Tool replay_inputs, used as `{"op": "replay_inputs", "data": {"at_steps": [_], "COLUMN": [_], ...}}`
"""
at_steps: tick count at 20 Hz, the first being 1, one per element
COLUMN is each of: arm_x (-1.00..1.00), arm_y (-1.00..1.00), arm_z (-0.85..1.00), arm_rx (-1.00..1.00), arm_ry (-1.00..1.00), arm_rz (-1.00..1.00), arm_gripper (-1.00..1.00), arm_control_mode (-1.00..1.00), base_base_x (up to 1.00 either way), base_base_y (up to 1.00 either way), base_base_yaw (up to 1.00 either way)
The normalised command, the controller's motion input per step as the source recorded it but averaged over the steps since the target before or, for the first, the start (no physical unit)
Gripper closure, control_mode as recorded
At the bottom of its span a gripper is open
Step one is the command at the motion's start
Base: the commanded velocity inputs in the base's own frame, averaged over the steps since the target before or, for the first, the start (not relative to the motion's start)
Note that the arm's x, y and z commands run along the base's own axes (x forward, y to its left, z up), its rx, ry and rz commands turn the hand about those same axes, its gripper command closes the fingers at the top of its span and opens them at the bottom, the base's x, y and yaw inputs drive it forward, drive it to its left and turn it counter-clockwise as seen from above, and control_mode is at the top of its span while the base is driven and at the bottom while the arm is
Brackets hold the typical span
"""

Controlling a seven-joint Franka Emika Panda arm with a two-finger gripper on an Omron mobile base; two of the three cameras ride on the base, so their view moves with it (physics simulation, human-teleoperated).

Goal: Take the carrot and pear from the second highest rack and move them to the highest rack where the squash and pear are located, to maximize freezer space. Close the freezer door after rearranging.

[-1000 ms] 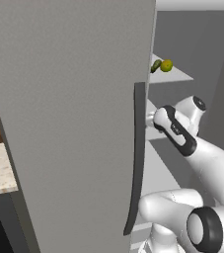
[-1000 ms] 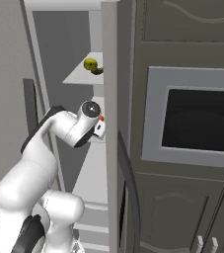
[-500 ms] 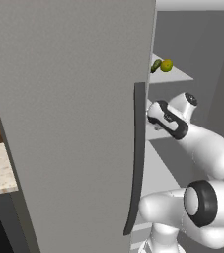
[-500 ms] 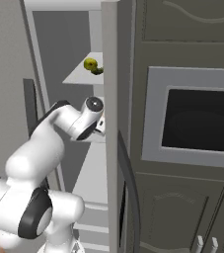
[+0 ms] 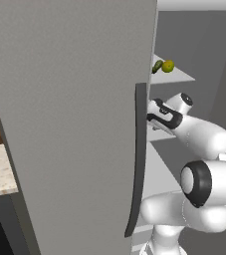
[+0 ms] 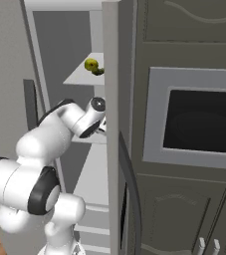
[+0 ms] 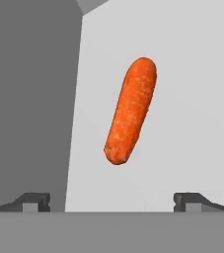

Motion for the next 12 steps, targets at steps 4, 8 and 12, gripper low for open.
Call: {"op": "replay_inputs", "data": {"at_steps": [4, 8, 12], "arm_x": [0.3, 0.28, 0.26], "arm_y": [0.0, 0.0, 0.0], "arm_z": [-0.13, -0.12, -0.09], "arm_rx": [0.0, 0.0, 0.02], "arm_ry": [0.0, 0.0, 0.0], "arm_rz": [0.0, 0.0, 0.0], "arm_gripper": [-1.0, -1.0, -1.0], "arm_control_mode": [-1.0, -1.0, -1.0], "base_base_x": [0.0, 0.0, 0.0], "base_base_y": [0.0, 0.0, 0.0], "base_base_yaw": [0.0, 0.0, 0.0]}}
